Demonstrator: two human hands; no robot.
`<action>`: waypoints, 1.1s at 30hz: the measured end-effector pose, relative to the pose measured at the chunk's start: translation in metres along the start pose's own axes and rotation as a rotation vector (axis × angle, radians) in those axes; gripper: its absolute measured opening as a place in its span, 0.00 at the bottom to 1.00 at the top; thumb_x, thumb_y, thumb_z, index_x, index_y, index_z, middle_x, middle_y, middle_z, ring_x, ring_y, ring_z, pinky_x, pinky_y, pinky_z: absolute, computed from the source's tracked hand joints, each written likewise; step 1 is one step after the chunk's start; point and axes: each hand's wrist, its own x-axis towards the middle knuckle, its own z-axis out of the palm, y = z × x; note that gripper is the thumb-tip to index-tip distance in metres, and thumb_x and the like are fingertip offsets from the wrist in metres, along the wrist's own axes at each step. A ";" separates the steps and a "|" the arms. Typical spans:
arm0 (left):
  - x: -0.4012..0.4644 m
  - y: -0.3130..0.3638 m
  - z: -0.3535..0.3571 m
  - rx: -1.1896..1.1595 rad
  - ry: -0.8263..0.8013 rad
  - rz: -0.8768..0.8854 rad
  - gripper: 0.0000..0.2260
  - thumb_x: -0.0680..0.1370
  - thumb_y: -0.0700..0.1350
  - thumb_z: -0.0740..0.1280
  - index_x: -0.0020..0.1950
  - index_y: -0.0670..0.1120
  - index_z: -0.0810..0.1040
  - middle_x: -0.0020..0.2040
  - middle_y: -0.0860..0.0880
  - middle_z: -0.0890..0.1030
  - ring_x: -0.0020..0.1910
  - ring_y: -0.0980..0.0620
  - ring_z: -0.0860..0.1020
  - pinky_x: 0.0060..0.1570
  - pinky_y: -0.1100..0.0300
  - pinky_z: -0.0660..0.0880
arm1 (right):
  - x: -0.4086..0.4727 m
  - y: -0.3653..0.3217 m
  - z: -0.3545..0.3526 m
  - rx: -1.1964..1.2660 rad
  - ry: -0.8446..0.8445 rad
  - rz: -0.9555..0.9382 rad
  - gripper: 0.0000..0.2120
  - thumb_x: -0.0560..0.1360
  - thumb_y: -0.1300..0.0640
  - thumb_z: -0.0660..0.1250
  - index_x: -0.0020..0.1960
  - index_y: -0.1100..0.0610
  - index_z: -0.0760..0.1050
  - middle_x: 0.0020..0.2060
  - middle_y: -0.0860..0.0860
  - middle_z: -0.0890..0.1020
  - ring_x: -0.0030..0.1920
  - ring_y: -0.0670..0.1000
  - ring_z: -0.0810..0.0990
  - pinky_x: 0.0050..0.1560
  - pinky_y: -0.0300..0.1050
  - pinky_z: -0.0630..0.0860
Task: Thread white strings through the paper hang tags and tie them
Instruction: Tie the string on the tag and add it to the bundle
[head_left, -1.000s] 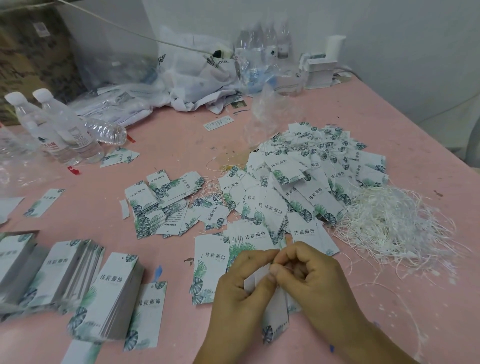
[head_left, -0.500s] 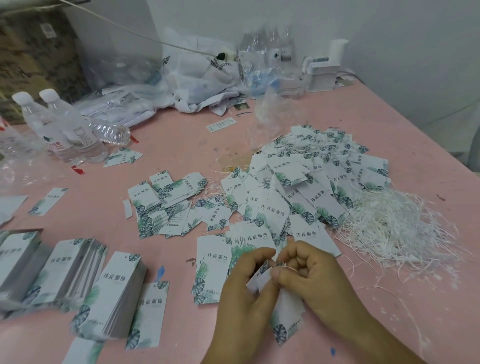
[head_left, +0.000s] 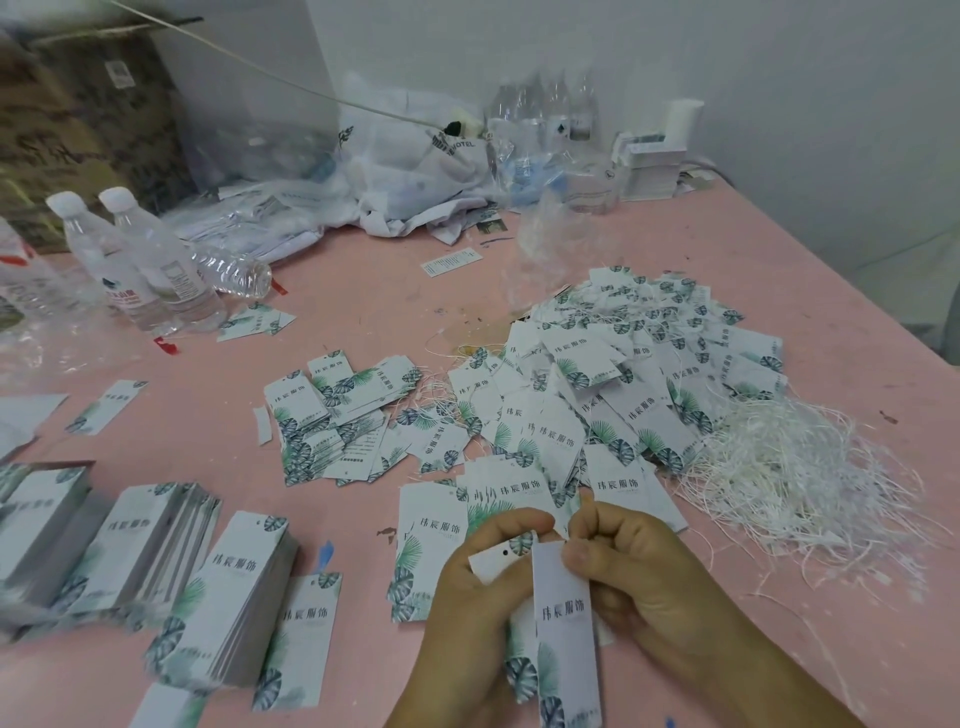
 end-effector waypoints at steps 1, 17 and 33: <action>0.000 -0.001 0.000 0.000 0.004 0.007 0.17 0.58 0.42 0.80 0.45 0.44 0.85 0.40 0.39 0.83 0.31 0.45 0.80 0.33 0.56 0.79 | 0.000 0.000 0.000 0.007 -0.007 0.007 0.18 0.58 0.50 0.84 0.38 0.56 0.78 0.24 0.51 0.67 0.21 0.44 0.60 0.20 0.34 0.59; 0.006 -0.004 -0.013 0.039 0.196 0.219 0.08 0.72 0.39 0.75 0.49 0.46 0.83 0.40 0.40 0.84 0.39 0.43 0.83 0.40 0.52 0.81 | 0.000 -0.022 -0.029 0.128 0.115 0.176 0.07 0.71 0.61 0.69 0.48 0.62 0.78 0.25 0.50 0.66 0.19 0.43 0.58 0.17 0.31 0.57; 0.005 -0.016 -0.003 0.110 0.210 0.177 0.10 0.68 0.41 0.74 0.48 0.45 0.83 0.42 0.38 0.80 0.44 0.39 0.79 0.54 0.38 0.74 | -0.015 0.007 0.022 -0.865 0.342 -0.567 0.05 0.70 0.47 0.71 0.45 0.46 0.81 0.32 0.47 0.72 0.30 0.43 0.70 0.33 0.31 0.68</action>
